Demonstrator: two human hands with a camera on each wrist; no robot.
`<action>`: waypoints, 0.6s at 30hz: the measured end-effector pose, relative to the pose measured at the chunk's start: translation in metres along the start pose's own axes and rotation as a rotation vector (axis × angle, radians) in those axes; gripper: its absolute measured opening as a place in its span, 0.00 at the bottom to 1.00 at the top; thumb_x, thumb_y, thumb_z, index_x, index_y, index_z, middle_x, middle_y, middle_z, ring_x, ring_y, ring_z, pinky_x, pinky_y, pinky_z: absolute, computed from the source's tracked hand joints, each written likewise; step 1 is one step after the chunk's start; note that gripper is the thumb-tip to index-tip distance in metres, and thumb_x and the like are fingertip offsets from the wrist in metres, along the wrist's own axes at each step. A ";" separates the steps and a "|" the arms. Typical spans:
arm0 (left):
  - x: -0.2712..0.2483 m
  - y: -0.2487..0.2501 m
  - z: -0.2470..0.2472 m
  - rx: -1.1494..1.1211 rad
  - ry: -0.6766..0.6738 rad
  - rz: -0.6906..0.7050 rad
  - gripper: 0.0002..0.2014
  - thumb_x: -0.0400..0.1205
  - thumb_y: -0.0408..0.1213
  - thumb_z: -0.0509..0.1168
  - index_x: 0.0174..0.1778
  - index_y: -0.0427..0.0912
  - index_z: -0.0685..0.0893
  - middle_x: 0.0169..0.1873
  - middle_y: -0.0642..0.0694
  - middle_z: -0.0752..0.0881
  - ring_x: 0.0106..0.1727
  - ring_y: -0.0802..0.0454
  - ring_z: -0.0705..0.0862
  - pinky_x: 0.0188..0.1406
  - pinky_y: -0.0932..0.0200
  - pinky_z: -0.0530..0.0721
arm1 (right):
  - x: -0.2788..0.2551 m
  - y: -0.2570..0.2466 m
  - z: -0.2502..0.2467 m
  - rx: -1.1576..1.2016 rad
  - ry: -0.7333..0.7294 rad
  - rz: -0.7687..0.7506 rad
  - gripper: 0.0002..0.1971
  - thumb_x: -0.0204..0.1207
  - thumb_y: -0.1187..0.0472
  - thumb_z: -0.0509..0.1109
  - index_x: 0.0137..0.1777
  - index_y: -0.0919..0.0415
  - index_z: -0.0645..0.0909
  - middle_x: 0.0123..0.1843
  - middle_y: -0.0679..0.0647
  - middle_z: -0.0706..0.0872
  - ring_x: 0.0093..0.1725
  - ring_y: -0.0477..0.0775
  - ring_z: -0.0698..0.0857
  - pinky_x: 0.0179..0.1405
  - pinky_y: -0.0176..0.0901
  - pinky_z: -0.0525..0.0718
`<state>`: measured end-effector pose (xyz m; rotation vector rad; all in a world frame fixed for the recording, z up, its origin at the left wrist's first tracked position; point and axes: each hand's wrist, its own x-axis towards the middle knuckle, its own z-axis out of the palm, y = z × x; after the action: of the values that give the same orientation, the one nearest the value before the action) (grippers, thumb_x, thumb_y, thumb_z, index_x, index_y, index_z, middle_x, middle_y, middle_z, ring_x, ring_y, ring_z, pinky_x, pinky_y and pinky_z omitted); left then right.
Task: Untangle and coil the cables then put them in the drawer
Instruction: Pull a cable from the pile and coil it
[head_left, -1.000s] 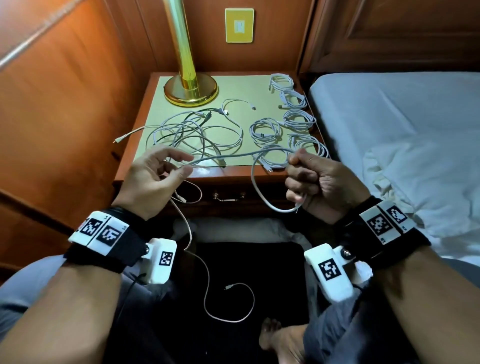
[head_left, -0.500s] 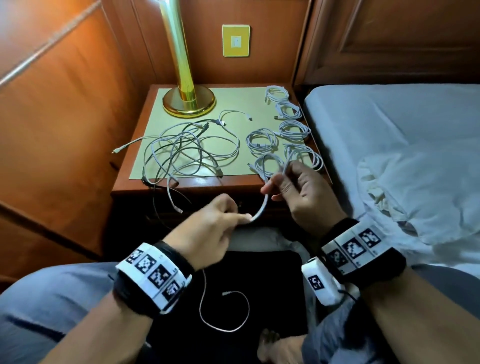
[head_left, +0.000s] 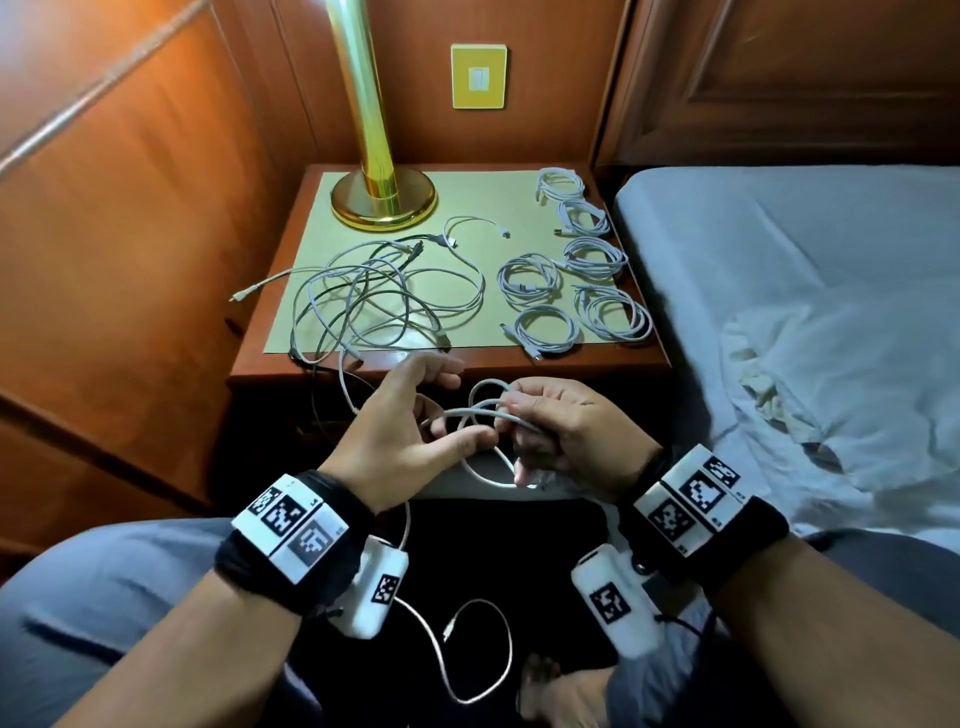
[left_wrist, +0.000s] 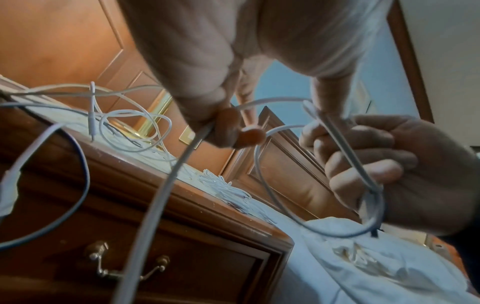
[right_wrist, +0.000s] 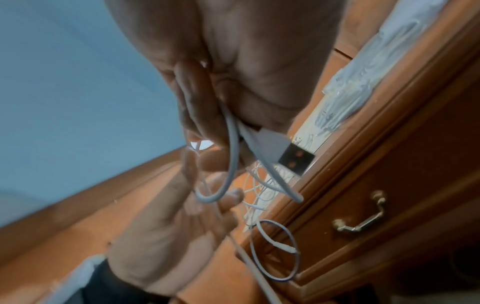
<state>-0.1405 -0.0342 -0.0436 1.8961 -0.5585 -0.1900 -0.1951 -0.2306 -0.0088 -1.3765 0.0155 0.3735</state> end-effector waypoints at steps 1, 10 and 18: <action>0.000 0.000 -0.001 0.010 -0.040 -0.027 0.35 0.64 0.61 0.80 0.67 0.58 0.78 0.59 0.53 0.84 0.38 0.51 0.83 0.49 0.49 0.88 | -0.001 -0.002 0.001 0.070 0.006 0.007 0.16 0.89 0.64 0.55 0.39 0.66 0.74 0.21 0.51 0.62 0.16 0.44 0.61 0.23 0.43 0.77; 0.006 0.013 -0.002 -0.157 -0.229 -0.152 0.14 0.81 0.25 0.71 0.61 0.43 0.85 0.45 0.44 0.93 0.52 0.43 0.91 0.63 0.46 0.87 | -0.004 -0.001 0.004 0.296 0.054 0.035 0.13 0.85 0.59 0.62 0.39 0.62 0.80 0.24 0.49 0.66 0.20 0.45 0.64 0.25 0.41 0.79; 0.005 0.012 -0.002 -0.385 -0.050 -0.125 0.14 0.82 0.34 0.72 0.64 0.41 0.86 0.37 0.41 0.89 0.41 0.42 0.88 0.40 0.51 0.88 | 0.001 -0.006 -0.001 0.343 0.092 0.174 0.09 0.84 0.61 0.59 0.44 0.63 0.77 0.26 0.49 0.62 0.21 0.45 0.59 0.22 0.39 0.68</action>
<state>-0.1387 -0.0384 -0.0309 1.5536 -0.4035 -0.3987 -0.1924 -0.2317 -0.0038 -1.0540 0.2654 0.4309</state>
